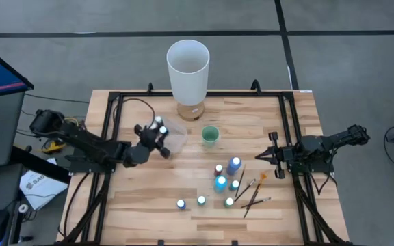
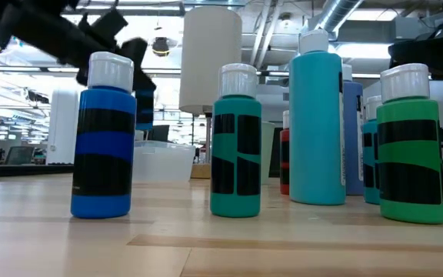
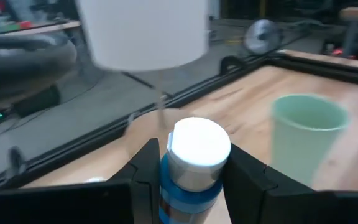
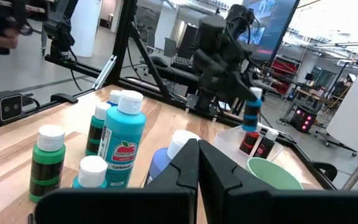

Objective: Pick & Place Paint Supplies
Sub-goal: Put the top blue paint bottle into the transparent bin

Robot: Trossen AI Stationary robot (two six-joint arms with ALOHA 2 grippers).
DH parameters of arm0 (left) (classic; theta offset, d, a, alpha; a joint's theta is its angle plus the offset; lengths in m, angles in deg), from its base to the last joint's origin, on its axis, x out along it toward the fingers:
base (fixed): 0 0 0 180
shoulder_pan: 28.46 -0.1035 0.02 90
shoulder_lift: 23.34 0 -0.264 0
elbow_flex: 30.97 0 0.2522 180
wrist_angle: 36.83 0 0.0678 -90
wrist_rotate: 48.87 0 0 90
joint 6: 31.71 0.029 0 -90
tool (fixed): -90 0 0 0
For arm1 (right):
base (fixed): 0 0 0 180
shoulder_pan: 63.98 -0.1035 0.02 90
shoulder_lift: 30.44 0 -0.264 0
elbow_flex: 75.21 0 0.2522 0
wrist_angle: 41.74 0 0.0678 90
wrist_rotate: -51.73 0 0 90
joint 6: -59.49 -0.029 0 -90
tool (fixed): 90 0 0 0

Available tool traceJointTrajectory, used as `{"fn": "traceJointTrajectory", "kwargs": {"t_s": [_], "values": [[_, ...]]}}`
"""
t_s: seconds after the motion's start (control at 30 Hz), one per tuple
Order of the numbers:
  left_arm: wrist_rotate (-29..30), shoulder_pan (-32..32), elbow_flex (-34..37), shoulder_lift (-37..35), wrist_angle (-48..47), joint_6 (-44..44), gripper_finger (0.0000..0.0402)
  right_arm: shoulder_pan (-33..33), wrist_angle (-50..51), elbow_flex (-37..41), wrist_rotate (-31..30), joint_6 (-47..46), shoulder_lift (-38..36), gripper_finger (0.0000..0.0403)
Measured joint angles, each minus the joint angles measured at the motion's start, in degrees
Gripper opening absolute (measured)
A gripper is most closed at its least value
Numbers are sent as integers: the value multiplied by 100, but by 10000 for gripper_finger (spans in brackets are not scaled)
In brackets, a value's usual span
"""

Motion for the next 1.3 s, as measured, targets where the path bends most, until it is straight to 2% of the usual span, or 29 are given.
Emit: {"fn": "traceJointTrajectory", "kwargs": {"t_s": [0.1, 0.23, 0.4, 0.8, 1.3], "values": [[-50, -248, 160, 1, 10, -199, 102, 0, 0, 0, 0, -2, 0, 0], [-517, -578, 221, 148, 35, -230, 102, -1, 0, -2, 0, -2, 0, 0], [-765, -728, 221, 476, 274, -231, 102, -2, 0, -2, -2, -2, -2, 0], [-574, -777, 217, 1343, 938, -211, 102, 0, 0, -1, -1, -1, -1, 0], [-574, -894, 217, 1445, 992, -226, 102, 0, 0, -1, 0, -2, -2, 0]]}}
